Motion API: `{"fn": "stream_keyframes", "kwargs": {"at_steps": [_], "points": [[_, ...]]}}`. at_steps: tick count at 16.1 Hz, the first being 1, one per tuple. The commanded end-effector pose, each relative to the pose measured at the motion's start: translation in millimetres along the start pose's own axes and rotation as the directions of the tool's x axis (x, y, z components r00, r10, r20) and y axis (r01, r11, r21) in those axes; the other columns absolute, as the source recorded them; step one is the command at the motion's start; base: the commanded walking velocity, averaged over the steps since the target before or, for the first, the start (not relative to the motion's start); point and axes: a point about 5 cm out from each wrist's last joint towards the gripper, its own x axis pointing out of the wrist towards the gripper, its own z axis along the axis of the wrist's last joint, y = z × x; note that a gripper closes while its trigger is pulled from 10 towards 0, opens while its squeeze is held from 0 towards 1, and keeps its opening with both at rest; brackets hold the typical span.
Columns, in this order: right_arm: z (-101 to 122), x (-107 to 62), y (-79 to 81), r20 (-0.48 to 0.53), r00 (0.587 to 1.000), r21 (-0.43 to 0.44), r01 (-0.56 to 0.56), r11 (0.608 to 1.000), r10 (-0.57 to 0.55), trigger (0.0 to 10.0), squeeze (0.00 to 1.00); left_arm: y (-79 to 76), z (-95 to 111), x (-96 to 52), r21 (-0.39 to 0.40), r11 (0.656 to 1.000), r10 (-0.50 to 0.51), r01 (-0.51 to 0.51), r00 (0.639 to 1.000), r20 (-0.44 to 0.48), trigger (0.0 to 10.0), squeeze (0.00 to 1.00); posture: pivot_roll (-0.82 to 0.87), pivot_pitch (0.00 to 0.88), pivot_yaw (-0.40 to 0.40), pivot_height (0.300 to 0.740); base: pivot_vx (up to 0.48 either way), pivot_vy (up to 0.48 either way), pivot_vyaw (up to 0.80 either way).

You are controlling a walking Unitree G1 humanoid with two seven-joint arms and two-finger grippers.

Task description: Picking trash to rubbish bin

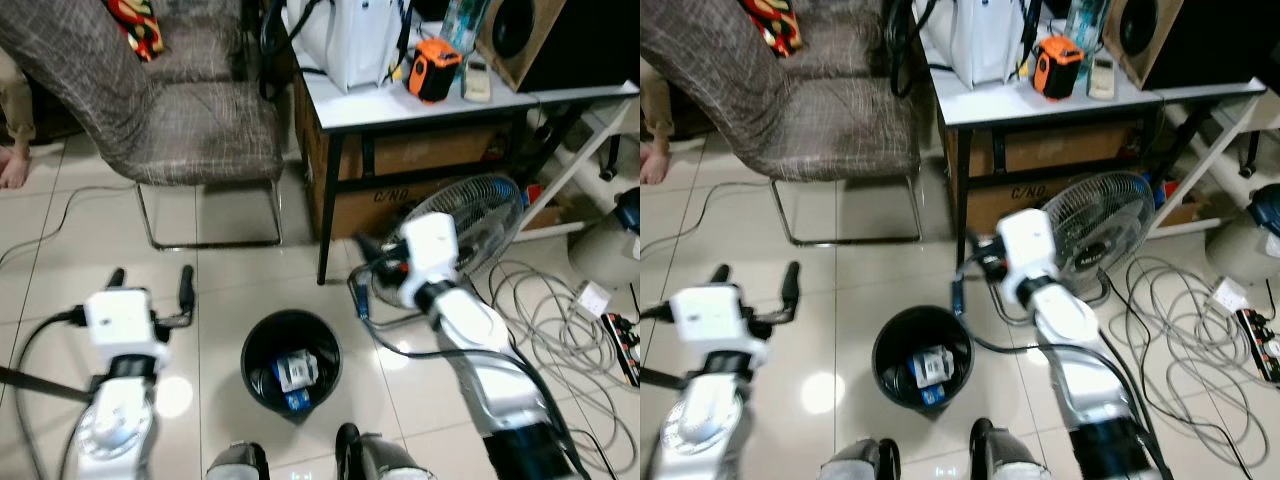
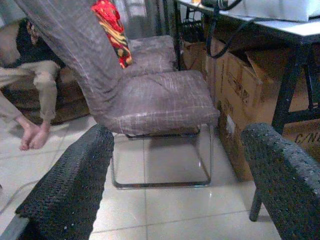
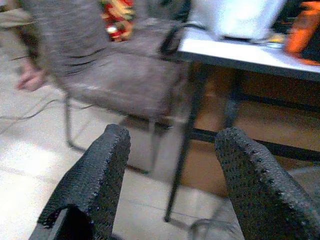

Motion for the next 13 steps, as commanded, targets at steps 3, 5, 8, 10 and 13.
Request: {"fn": "stream_keyframes", "kwargs": {"at_steps": [3, 5, 8, 10, 13], "points": [[5.9, -14.2, -14.1, 0.025, 0.996, 0.036, 0.09, 0.995, -0.091, 10.0, 0.0, 7.1, 6.8, -4.6, 0.002, 1.0, 0.007, -0.007, 1.0, -0.022, 10.0, 0.0, -0.04, 0.155, -0.003, 0.74, 0.0, 0.0, 0.0], [12.2, -18.7, -14.1, 0.042, 0.994, -0.001, 0.105, 0.995, -0.104, 10.0, 0.0, -1.0, 10.0, -2.1, -0.023, 1.0, -0.003, 0.002, 0.999, -0.036, 10.0, 0.0, -0.05, 0.152, -0.005, 0.74, 0.0, 0.0, 0.4], [14.3, -18.3, -12.5, 0.046, 0.995, -0.008, 0.091, 0.996, -0.09, 10.0, 0.0, -9.6, 11.3, -0.1, -0.044, 0.999, -0.016, 0.014, 0.999, -0.039, 10.0, 0.0, -0.06, 0.148, -0.008, 0.74, 0.0, 0.0, 0.8], [14.0, -17.7, -13.9, 0.036, 0.995, -0.005, 0.09, 0.996, -0.089, 10.0, 0.0, -15.1, 10.3, 0.5, -0.048, 0.999, -0.011, 0.008, 0.998, -0.055, 10.0, 0.0, -0.06, 0.144, -0.013, 0.74, 0.0, 0.0, 0.8], [13.6, -17.3, -12.7, 0.029, 0.996, -0.009, 0.082, 0.997, -0.082, 10.0, 0.0, -14.4, 9.5, 0.5, -0.026, 1.0, 0.011, -0.013, 0.998, -0.068, 10.0, 0.0, -0.06, 0.144, -0.013, 0.74, 0.0, 0.0, 0.8]]}}
